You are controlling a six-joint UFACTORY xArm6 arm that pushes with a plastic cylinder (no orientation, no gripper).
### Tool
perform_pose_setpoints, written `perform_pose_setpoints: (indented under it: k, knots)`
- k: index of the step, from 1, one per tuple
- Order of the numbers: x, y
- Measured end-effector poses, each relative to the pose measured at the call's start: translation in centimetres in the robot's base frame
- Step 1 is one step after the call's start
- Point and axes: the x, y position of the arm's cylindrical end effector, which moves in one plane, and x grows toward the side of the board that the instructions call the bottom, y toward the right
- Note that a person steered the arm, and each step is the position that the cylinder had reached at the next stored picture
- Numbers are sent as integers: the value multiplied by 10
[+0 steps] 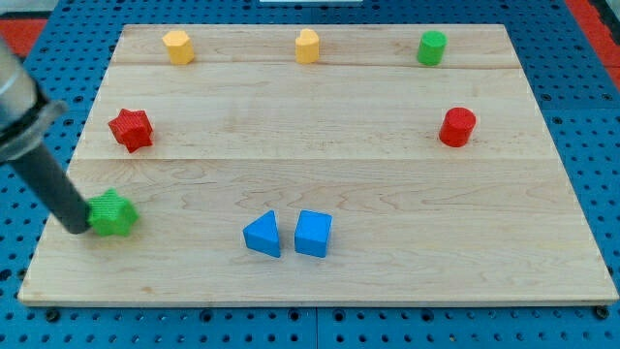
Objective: Move the green star left to the blue triangle
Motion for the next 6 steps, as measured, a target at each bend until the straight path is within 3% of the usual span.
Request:
perform_pose_setpoints:
  k: [1, 2, 3, 4, 5, 6]
  knots:
    - [-26, -21]
    - [-32, 42]
    - [-3, 101]
    - [-8, 58]
    - [43, 37]
    - [50, 68]
